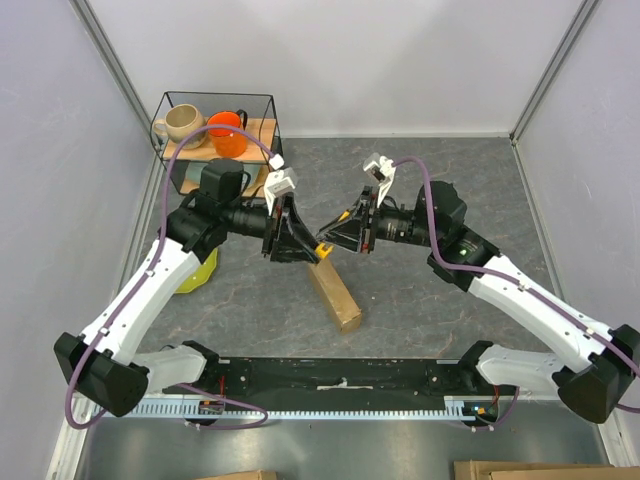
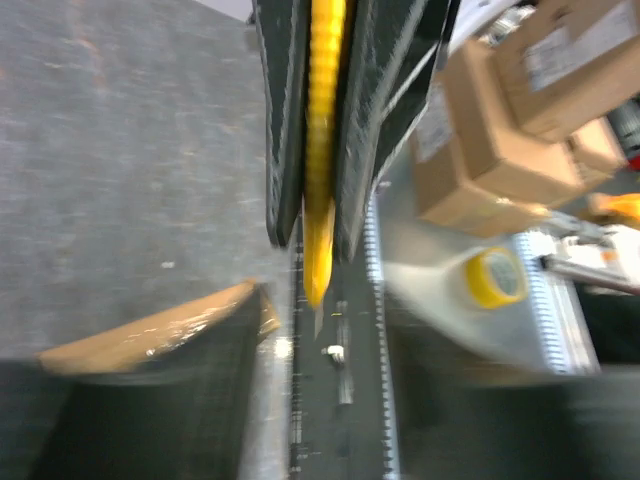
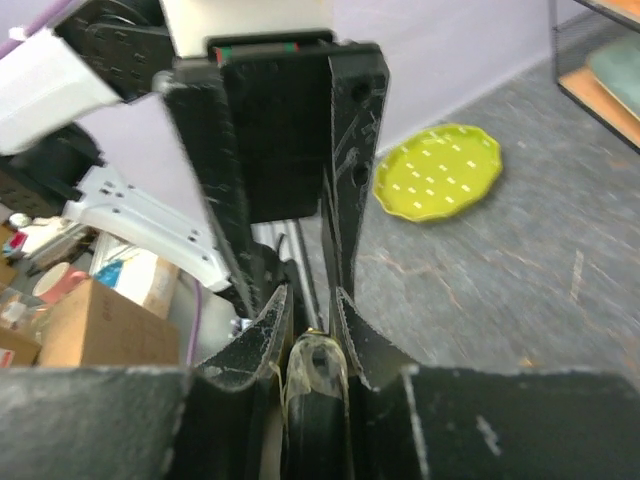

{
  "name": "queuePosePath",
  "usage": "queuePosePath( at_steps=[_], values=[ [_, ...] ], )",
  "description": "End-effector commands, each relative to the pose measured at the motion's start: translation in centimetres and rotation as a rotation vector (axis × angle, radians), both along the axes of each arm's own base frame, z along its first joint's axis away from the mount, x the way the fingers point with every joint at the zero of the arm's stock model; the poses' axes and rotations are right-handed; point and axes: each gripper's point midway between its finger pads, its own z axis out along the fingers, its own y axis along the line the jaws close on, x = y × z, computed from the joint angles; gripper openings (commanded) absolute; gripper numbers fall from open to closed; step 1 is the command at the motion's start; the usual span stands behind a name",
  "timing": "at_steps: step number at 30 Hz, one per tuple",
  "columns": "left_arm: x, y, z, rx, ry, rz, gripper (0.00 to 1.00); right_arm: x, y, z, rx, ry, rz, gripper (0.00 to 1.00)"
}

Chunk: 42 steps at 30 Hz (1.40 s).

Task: Unpack the express box
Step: Pick up the knife from the center of the board, then adjust the express box at the center of the board.

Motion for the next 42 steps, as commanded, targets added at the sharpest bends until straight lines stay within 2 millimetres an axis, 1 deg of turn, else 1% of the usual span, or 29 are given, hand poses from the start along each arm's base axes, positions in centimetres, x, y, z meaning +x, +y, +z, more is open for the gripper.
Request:
queuePosePath(
  at_steps=[1, 2, 3, 4, 5, 6, 7, 8, 10, 11, 12, 13, 14, 15, 16, 17, 18, 19, 21, 22, 24, 28, 29, 30, 31, 33, 35, 38, 42],
  values=[
    [1.2, 1.4, -0.5, 0.060, -0.166, 0.088, 0.84, 2.8, -3.1, 1.0, -0.096, -0.027, -0.242, 0.00],
    [1.5, 1.9, -1.8, 0.099, -0.234, 0.078, 0.88, 3.5, -3.6, 0.5, -0.137, -0.045, -0.288, 0.00],
    [2.3, 2.3, -2.9, 0.146, -0.287, 0.098, 0.95, 4.1, -4.4, -0.5, -0.199, -0.021, -0.336, 0.00],
    [2.6, 2.6, -3.9, 0.179, -0.322, 0.098, 0.96, 5.1, -5.2, -1.1, -0.238, -0.017, -0.406, 0.00],
    [2.8, 3.2, -5.6, 0.218, -0.402, 0.060, 0.97, 5.7, -5.8, -1.7, -0.274, -0.019, -0.446, 0.00],
    [3.0, 3.7, -6.7, 0.253, -0.449, 0.047, 0.97, 5.8, -6.5, -2.4, -0.311, -0.005, -0.474, 0.00],
    [3.1, 3.9, -7.6, 0.271, -0.491, 0.021, 0.98, 6.0, -6.9, -2.7, -0.328, -0.003, -0.499, 0.00],
    [3.4, 4.2, -8.9, 0.290, -0.568, -0.024, 0.98, 6.7, -7.7, -3.1, -0.348, -0.003, -0.557, 0.00],
    [3.9, 4.4, -9.9, 0.315, -0.640, -0.067, 0.99, 6.6, -8.8, -3.4, -0.366, 0.003, -0.598, 0.00],
    [4.3, 4.4, -10.2, 0.313, -0.722, -0.117, 0.99, 6.7, -9.2, -3.5, -0.375, 0.005, -0.618, 0.00],
    [4.2, 4.5, -10.5, 0.316, -0.748, -0.149, 0.99, 6.4, -9.5, -3.5, -0.382, 0.005, -0.617, 0.00],
    [4.3, 4.6, -10.9, 0.318, -0.784, -0.183, 0.99, 6.4, -10.0, -3.4, -0.385, 0.004, -0.638, 0.00],
    [4.7, 4.5, -10.9, 0.310, -0.889, -0.240, 0.99, 6.3, -10.2, -3.3, -0.387, 0.004, -0.640, 0.00],
    [4.8, 4.6, -11.8, 0.325, -0.906, -0.282, 0.99, 6.1, -10.6, -3.1, -0.389, 0.005, -0.653, 0.00],
    [4.9, 4.5, -12.2, 0.324, -0.952, -0.320, 0.99, 6.0, -10.9, -3.0, -0.386, 0.006, -0.659, 0.00],
    [5.4, 4.5, -12.6, 0.329, -1.046, -0.372, 0.99, 5.8, -11.1, -2.9, -0.385, 0.006, -0.664, 0.00],
    [5.8, 4.4, -13.3, 0.338, -1.071, -0.404, 0.99, 5.5, -11.4, -2.6, -0.375, 0.003, -0.665, 0.00],
    [5.8, 4.2, -13.8, 0.332, -1.134, -0.459, 0.99, 5.4, -11.5, -2.5, -0.371, 0.006, -0.666, 0.00],
    [6.1, 4.1, -15.1, 0.350, -1.170, -0.518, 0.99, 5.0, -11.8, -2.2, -0.363, 0.002, -0.672, 0.00],
    [5.9, 3.9, -15.6, 0.341, -1.210, -0.566, 0.99, 5.0, -12.0, -2.2, -0.364, 0.005, -0.675, 0.00],
    [5.7, 3.6, -16.2, 0.335, -1.233, -0.608, 0.99, 4.7, -12.3, -1.9, -0.363, 0.003, -0.680, 0.00],
    [6.3, 2.6, -17.2, 0.332, -1.220, -0.652, 0.99, 4.0, -13.0, -1.1, -0.346, -0.005, -0.685, 0.00],
    [6.3, 2.4, -17.3, 0.323, -1.214, -0.662, 0.99, 3.7, -13.2, -0.8, -0.337, -0.004, -0.687, 0.00],
    [6.4, 2.0, -16.9, 0.312, -1.218, -0.668, 0.99, 3.5, -13.3, -0.6, -0.332, -0.004, -0.688, 0.00],
    [6.2, 1.8, -17.7, 0.311, -1.179, -0.693, 1.00, 3.2, -13.3, -0.4, -0.324, -0.005, -0.677, 0.00],
    [6.4, 1.1, -17.6, 0.300, -1.184, -0.711, 1.00, 2.5, -13.7, 0.2, -0.299, -0.005, -0.671, 0.00],
    [6.5, 0.7, -18.3, 0.293, -1.173, -0.736, 1.00, 2.0, -14.0, 0.6, -0.285, -0.007, -0.668, 0.00],
    [6.6, -0.1, -18.5, 0.286, -1.168, -0.752, 0.99, 1.6, -14.2, 0.8, -0.285, -0.011, -0.660, 0.00],
    [6.6, -0.6, -19.7, 0.297, -1.143, -0.793, 1.00, 1.6, -14.1, 0.8, -0.300, -0.016, -0.648, 0.00]
  ],
)
